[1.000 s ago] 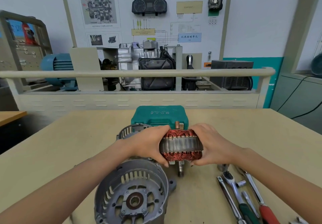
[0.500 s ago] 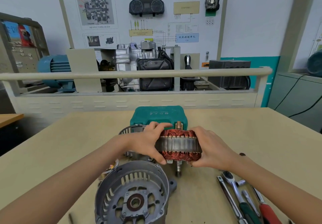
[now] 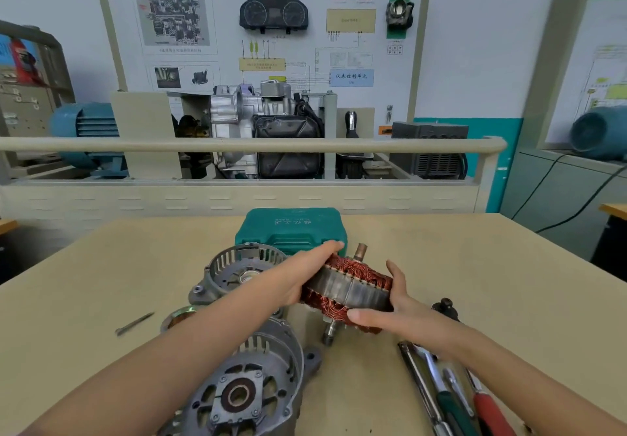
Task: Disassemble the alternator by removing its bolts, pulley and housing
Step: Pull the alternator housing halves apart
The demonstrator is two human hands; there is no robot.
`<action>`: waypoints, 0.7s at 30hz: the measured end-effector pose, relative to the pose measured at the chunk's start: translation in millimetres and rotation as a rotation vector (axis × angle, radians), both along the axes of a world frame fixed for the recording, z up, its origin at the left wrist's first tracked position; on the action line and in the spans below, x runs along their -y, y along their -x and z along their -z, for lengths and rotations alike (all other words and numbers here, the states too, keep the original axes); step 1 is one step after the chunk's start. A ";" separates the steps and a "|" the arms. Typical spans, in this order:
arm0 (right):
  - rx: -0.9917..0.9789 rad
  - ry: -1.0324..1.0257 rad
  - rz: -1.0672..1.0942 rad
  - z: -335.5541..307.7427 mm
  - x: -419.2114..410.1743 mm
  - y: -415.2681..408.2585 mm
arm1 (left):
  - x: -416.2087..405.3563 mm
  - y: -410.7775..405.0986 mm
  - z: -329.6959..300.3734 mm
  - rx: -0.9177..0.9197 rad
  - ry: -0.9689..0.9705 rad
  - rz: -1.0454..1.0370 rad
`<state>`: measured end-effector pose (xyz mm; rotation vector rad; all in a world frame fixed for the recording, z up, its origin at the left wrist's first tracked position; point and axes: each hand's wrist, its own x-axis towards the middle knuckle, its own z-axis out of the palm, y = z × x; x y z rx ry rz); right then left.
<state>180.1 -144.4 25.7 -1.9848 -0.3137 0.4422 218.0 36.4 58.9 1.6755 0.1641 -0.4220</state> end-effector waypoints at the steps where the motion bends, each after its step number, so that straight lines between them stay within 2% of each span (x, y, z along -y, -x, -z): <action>1: 0.015 -0.042 0.048 0.5 -3.2 2.0 | 1.2 -0.8 1.1 -0.003 0.010 -0.017; 6: 0.168 -0.211 0.313 15.4 -23.7 1.7 | 11.5 -3.4 7.4 0.107 0.003 -0.222; 14: 0.280 -0.317 0.356 23.0 -37.7 -10.9 | 7.6 -7.5 10.0 0.160 0.012 -0.346; 18: 0.366 -0.306 0.385 32.9 -41.7 -13.9 | 5.5 -15.3 12.2 0.400 -0.093 -0.360; 21: 0.441 -0.250 0.391 41.5 -44.6 -15.7 | 1.2 -16.6 15.8 0.603 -0.167 -0.280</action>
